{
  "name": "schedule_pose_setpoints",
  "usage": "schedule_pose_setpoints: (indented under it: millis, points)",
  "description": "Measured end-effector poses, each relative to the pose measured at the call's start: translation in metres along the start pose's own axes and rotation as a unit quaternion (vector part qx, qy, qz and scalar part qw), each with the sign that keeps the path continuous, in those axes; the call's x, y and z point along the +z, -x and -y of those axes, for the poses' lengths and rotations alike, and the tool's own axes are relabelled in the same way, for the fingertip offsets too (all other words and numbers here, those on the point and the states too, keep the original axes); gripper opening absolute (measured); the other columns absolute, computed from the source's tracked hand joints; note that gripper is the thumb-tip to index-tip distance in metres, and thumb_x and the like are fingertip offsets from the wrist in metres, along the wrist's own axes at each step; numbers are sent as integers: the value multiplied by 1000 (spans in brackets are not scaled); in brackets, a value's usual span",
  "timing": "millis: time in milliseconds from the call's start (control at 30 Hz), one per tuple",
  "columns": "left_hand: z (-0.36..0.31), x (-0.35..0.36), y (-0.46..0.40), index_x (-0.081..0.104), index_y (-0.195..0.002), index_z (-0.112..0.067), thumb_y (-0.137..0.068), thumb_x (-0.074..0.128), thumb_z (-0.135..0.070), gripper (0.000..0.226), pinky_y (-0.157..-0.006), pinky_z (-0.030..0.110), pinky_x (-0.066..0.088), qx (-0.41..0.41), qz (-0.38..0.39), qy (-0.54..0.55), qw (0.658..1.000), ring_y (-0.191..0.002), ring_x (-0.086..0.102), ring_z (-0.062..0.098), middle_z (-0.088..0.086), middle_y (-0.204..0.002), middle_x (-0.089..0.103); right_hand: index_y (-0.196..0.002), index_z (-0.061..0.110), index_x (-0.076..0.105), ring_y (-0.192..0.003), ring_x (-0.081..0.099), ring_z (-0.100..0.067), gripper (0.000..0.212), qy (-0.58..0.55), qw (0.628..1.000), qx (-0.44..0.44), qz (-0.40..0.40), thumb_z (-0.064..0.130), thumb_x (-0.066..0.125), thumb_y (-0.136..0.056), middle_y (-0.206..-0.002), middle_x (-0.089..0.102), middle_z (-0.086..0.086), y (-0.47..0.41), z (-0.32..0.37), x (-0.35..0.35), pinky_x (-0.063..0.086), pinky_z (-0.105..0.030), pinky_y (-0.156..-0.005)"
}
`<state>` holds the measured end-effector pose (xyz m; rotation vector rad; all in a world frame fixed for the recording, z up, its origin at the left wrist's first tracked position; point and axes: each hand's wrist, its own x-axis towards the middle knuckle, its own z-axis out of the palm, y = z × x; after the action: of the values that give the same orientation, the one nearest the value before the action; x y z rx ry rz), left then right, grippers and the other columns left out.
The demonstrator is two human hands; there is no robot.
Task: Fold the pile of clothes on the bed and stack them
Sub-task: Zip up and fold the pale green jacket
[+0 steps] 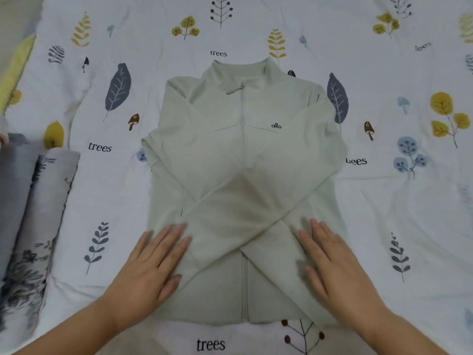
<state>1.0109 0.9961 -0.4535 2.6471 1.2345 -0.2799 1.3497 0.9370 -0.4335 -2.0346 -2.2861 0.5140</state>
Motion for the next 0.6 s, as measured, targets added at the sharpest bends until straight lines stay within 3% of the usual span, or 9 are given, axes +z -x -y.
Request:
schedule_pose_setpoints:
  millis: [133,233,300,367,400,467,533,600]
  points:
    - [5,8,36,41,-140,-14,-87,44,-48,63,-111,45,18,97,26,-3,995,-139,26,29,10,-151,32,-136,11,48,-135,30,-27,73,57,993,-85,58,16,65,-65,-142,42,-16,56,-23,8,26,-40,-104]
    - [8,14,46,47,-135,-15,-50,72,-40,92,-110,41,12,121,102,-42,986,-133,31,32,10,-144,42,-136,14,41,-145,6,-21,68,96,991,-80,53,7,40,-69,-141,44,-15,74,-30,21,17,-38,-108]
    - [6,15,45,45,-134,-16,-53,67,-31,85,-109,39,10,108,93,-51,988,-129,33,32,11,-138,49,-140,12,31,-146,-4,-20,67,107,991,-76,16,5,33,-73,-150,31,-11,75,-34,31,13,-39,-109]
    - [3,17,43,40,-134,-17,-66,46,-27,68,-109,38,13,98,64,-45,992,-133,27,32,12,-136,51,-142,14,22,-145,-6,-22,70,129,988,-79,-10,2,32,-74,-157,5,-10,69,-36,37,11,-40,-110]
    - [3,17,43,41,-133,-18,-69,39,-27,65,-108,38,15,94,52,-45,993,-138,20,33,11,-138,49,-142,13,24,-145,-3,-24,70,137,987,-80,-12,1,31,-73,-158,1,-11,66,-36,38,10,-40,-110]
    - [4,16,45,47,-131,-20,-72,36,-25,60,-108,34,13,90,31,-43,995,-144,8,28,7,-140,46,-137,12,33,-141,11,-33,67,145,985,-85,-24,-2,28,-71,-152,26,-17,59,-37,38,10,-39,-109]
    - [6,11,45,57,-127,-22,-71,37,-17,59,-109,29,11,96,33,-39,994,-138,29,28,8,-135,52,-133,14,39,-128,33,-35,67,159,983,-94,-26,-4,25,-69,-135,52,-19,56,-38,36,11,-37,-109]
    - [7,8,44,62,-120,-20,-64,57,-7,58,-109,22,15,97,30,-27,994,-120,53,32,6,-130,57,-131,15,41,-121,45,-38,67,165,981,-103,-23,-3,24,-68,-128,57,-17,54,-39,32,12,-36,-109]
